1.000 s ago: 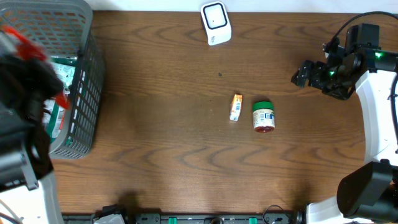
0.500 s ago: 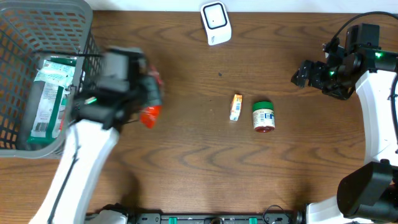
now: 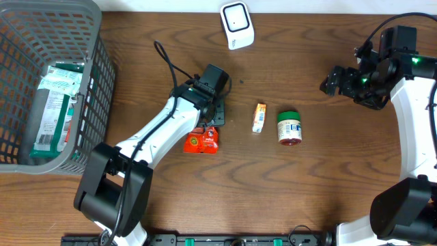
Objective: Scan the item barcode
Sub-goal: 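Lift the red packet out and carry it to the table center, then lower the red packet onto the table left of the orange box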
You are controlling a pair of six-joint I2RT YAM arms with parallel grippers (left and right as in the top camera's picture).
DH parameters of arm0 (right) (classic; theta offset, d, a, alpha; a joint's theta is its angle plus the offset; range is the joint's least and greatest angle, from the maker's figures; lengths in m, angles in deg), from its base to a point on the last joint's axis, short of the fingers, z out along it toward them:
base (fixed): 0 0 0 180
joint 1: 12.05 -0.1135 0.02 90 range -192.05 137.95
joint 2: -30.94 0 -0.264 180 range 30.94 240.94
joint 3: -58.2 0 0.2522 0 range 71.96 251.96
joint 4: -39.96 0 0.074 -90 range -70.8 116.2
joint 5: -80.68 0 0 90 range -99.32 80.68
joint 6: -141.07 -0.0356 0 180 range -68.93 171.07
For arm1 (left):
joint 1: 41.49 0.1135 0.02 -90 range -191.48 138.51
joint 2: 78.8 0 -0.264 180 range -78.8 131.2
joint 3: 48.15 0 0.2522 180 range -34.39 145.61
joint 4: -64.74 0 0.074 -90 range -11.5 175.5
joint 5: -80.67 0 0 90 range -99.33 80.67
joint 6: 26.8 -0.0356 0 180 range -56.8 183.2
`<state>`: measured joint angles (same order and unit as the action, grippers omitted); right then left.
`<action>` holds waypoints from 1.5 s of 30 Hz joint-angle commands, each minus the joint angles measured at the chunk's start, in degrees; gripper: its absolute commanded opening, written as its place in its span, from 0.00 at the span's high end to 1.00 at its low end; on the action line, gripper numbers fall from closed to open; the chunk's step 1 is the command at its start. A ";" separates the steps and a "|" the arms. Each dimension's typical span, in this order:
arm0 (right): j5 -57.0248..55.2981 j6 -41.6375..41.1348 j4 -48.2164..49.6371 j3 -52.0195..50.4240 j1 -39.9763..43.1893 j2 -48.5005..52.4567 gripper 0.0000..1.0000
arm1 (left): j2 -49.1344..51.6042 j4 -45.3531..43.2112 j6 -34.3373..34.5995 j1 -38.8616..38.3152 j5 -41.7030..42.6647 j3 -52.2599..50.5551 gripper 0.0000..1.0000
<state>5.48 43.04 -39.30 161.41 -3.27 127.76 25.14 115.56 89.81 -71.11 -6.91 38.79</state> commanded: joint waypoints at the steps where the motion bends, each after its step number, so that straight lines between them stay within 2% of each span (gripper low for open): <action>1: 0.46 0.17 -0.09 -0.04 0.66 -0.59 0.01 | -1.77 0.37 0.20 0.09 -1.53 1.25 0.28; 6: 0.46 0.17 -0.09 -0.07 0.66 -0.59 0.01 | -6.45 0.87 0.02 -0.48 -1.55 1.79 0.28; 9: 0.46 0.17 -0.09 -0.07 0.66 -0.59 0.01 | -7.74 2.69 -1.03 -0.57 -1.60 1.79 0.90; 10: 0.46 0.17 -0.07 -0.07 0.66 -0.59 0.01 | -7.67 3.15 -1.03 -0.57 -1.62 1.66 0.92; 21: 0.46 0.17 -0.07 -0.07 0.66 -0.59 0.01 | 1.11 -1.42 -0.98 -1.66 -0.48 -4.63 0.93; 28: 0.46 0.17 -0.09 -0.07 0.66 -0.59 0.01 | 6.75 2.97 -1.09 -4.07 3.58 -4.63 0.93; 37: 0.46 0.17 -0.09 -0.07 0.66 -0.59 0.01 | -0.17 4.28 -2.95 -4.15 0.83 -1.68 0.90; 41: 0.46 0.17 -0.07 -0.07 0.66 -0.59 0.01 | -7.06 1.40 -2.97 -4.15 -3.65 -1.33 0.90; 45: 0.46 0.17 -0.09 -0.07 0.66 -0.59 0.01 | -7.30 -1.62 -2.95 -4.15 -6.10 -1.60 0.90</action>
<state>5.48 43.04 -39.27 161.41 -3.27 127.76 18.38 115.61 87.36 -75.40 -8.68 36.15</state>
